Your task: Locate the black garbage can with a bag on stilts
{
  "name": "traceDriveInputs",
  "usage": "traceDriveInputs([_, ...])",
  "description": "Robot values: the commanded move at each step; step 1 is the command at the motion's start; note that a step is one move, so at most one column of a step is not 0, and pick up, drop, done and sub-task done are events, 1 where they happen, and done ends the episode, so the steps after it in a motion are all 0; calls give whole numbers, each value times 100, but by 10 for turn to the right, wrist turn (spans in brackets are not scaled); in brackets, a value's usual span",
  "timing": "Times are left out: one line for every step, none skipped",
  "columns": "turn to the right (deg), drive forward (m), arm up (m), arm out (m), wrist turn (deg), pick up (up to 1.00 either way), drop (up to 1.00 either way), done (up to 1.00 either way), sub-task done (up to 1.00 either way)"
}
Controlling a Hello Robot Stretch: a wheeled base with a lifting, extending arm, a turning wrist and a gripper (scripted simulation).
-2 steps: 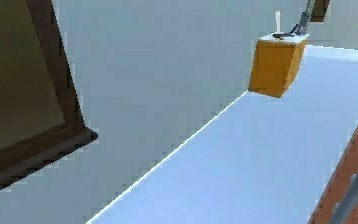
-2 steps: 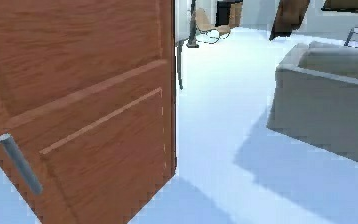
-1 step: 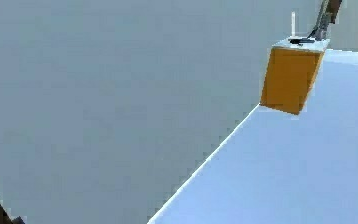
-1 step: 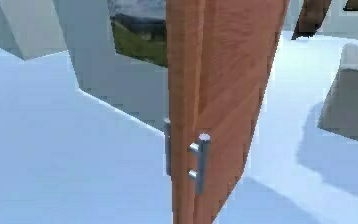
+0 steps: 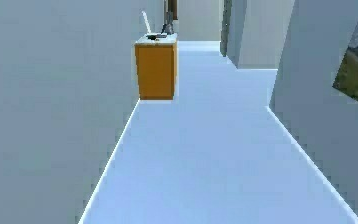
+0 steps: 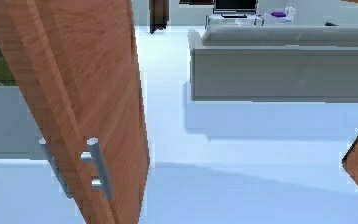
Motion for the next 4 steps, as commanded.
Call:
traceDriveInputs([0, 40, 0, 0, 0, 0, 0, 0, 0])
traceDriveInputs([90, 0, 0, 0, 0, 0, 0, 0, 0])
traceDriveInputs([0, 100, 0, 0, 0, 0, 0, 0, 0])
traceDriveInputs([0, 100, 0, 0, 0, 0, 0, 0, 0])
